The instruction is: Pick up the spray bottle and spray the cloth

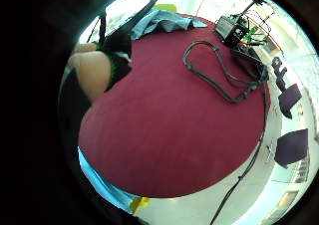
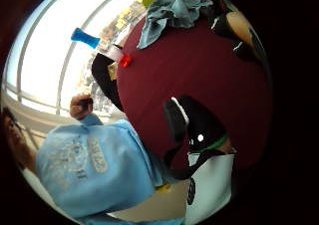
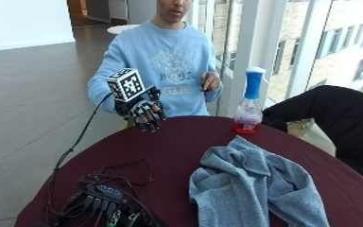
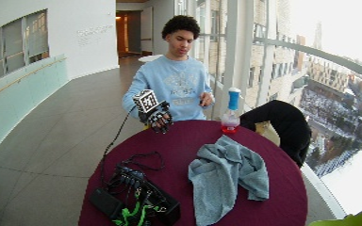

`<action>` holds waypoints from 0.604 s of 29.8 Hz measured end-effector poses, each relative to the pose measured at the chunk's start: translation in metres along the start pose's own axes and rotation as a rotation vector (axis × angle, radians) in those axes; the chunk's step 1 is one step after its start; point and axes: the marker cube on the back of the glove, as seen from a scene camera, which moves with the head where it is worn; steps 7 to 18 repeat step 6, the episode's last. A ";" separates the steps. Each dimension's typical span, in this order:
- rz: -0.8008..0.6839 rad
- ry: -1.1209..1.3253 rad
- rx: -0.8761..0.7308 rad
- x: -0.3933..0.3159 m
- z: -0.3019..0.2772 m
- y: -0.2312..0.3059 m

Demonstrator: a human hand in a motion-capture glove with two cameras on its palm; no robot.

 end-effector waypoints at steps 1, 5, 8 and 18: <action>-0.002 0.005 -0.003 0.000 -0.001 0.000; -0.010 0.025 0.001 -0.003 -0.003 -0.001; -0.012 0.028 0.002 -0.003 -0.003 -0.001; -0.012 0.028 0.002 -0.003 -0.003 -0.001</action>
